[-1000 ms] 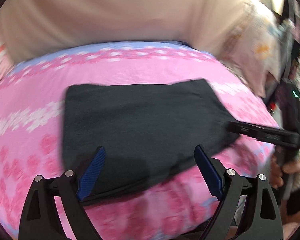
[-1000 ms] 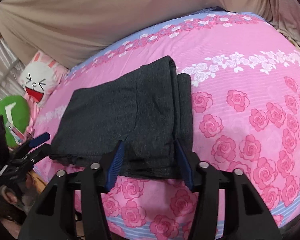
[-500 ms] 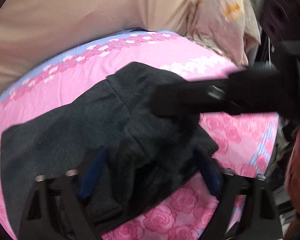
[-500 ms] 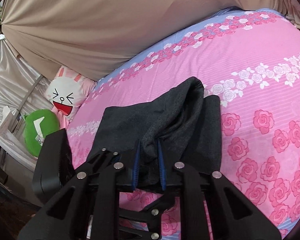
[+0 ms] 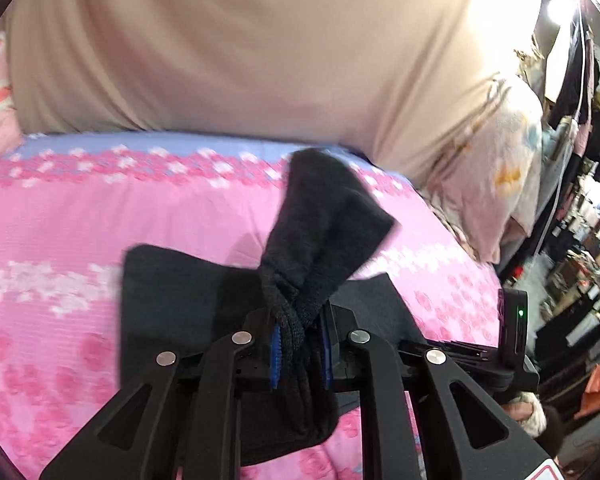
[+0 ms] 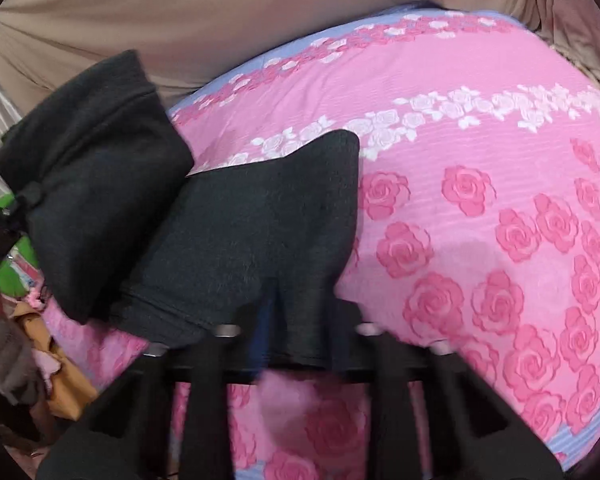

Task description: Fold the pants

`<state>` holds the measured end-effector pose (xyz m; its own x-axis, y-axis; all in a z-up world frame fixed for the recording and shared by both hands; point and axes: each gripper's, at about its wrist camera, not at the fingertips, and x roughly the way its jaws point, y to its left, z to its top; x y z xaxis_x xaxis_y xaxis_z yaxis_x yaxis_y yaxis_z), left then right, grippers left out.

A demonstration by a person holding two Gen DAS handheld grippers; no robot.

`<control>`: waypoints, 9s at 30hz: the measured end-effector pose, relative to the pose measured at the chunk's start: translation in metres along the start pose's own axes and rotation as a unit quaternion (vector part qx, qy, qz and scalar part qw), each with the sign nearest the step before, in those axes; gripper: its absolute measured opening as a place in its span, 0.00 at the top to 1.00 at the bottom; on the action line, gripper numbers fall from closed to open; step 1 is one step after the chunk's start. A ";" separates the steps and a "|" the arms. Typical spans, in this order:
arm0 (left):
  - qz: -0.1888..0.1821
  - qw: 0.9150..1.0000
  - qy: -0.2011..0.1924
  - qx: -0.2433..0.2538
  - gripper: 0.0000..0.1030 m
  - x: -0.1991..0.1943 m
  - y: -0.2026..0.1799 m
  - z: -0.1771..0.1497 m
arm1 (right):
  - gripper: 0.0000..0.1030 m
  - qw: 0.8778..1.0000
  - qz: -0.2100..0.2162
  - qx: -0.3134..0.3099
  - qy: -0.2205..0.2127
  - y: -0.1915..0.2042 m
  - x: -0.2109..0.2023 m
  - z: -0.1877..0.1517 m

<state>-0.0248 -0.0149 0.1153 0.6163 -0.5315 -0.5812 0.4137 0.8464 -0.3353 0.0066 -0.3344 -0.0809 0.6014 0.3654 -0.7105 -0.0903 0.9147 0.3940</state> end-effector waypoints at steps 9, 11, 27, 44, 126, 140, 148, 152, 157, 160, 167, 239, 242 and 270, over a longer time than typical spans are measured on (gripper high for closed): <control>-0.037 0.998 0.036 0.034 0.88 0.024 -0.027 -0.013 | 0.78 1.000 -0.019 0.016 0.007 -0.032 -0.009 -0.006; -0.040 0.997 0.039 0.060 0.85 0.033 -0.047 -0.017 | 0.77 0.999 -0.022 0.032 -0.013 -0.034 -0.025 -0.002; -0.108 0.990 0.064 0.059 0.19 0.053 -0.054 -0.039 | 0.48 0.997 0.042 0.053 -0.046 -0.028 -0.052 0.016; 0.130 0.989 0.062 -0.040 0.19 0.042 0.067 -0.041 | 0.86 0.997 -0.020 -0.054 -0.054 0.029 -0.037 0.034; 0.107 0.980 0.158 -0.054 0.54 0.058 0.051 -0.103 | 0.44 0.990 0.126 0.057 0.032 0.006 0.004 -0.031; 0.129 0.978 0.160 -0.035 0.59 0.059 0.045 -0.104 | 0.59 0.993 0.100 0.061 0.023 0.000 0.003 -0.034; 0.132 0.978 0.155 -0.037 0.80 0.052 0.044 -0.102 | 0.71 0.987 0.123 0.099 0.030 -0.007 -0.003 -0.036; 0.106 0.983 0.146 -0.045 0.85 0.034 0.044 -0.098 | 0.73 0.989 0.127 0.080 0.020 0.005 -0.028 -0.037; 0.061 0.991 0.119 -0.030 0.87 -0.003 0.026 -0.085 | 0.73 0.991 0.126 0.036 -0.011 0.032 -0.065 -0.030; 0.050 0.996 0.076 -0.009 0.88 -0.033 0.011 -0.064 | 0.73 0.990 0.130 0.011 -0.048 0.048 -0.092 -0.018; 0.047 0.995 -0.072 0.052 0.88 -0.107 -0.020 0.003 | 0.73 0.971 0.160 -0.045 -0.170 0.078 -0.161 0.033; 0.174 0.982 0.031 -0.068 0.60 0.166 0.133 0.071 | 0.95 0.985 -0.111 -0.056 -0.123 0.054 0.123 0.162; 0.179 0.981 0.041 -0.058 0.59 0.157 0.123 0.056 | 0.95 0.984 -0.116 -0.055 -0.121 0.058 0.114 0.142; 0.248 0.968 0.034 0.035 0.12 0.127 0.068 -0.010 | 0.05 0.983 -0.144 -0.032 -0.108 0.054 0.078 0.071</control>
<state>0.0745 -0.0244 0.0114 0.7064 -0.0560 -0.7056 0.1241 0.9912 0.0455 0.1050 -0.2691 -0.0736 0.7637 0.0496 -0.6437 0.0639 0.9863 0.1518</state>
